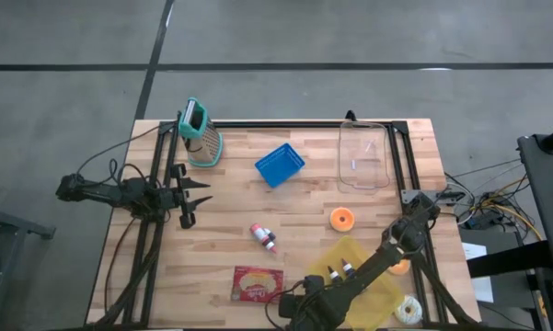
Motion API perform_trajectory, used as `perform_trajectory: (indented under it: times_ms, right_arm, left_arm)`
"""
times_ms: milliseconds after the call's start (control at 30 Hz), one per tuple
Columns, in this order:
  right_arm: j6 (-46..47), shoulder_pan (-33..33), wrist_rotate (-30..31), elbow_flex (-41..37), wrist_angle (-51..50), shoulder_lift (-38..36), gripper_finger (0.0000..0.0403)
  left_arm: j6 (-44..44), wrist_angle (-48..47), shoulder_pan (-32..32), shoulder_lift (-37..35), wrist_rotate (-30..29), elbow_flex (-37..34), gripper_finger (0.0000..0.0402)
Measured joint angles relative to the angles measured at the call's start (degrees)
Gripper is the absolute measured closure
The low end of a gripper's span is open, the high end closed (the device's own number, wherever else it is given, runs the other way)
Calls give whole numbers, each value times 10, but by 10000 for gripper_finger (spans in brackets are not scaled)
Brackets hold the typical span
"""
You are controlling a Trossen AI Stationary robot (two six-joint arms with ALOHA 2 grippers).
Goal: Pick & Place Food Item
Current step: Put the small dark red food coloring into the yellow bin
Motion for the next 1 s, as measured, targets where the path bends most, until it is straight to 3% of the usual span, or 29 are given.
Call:
perform_trajectory:
  times_ms: [533,1000]
  right_arm:
    - [0,0,1,-1,2,0,330]
    - [-4,0,2,-1,2,0,332]
  left_arm:
    - [0,0,0,0,0,0,250]
    - [0,0,0,0,0,0,250]
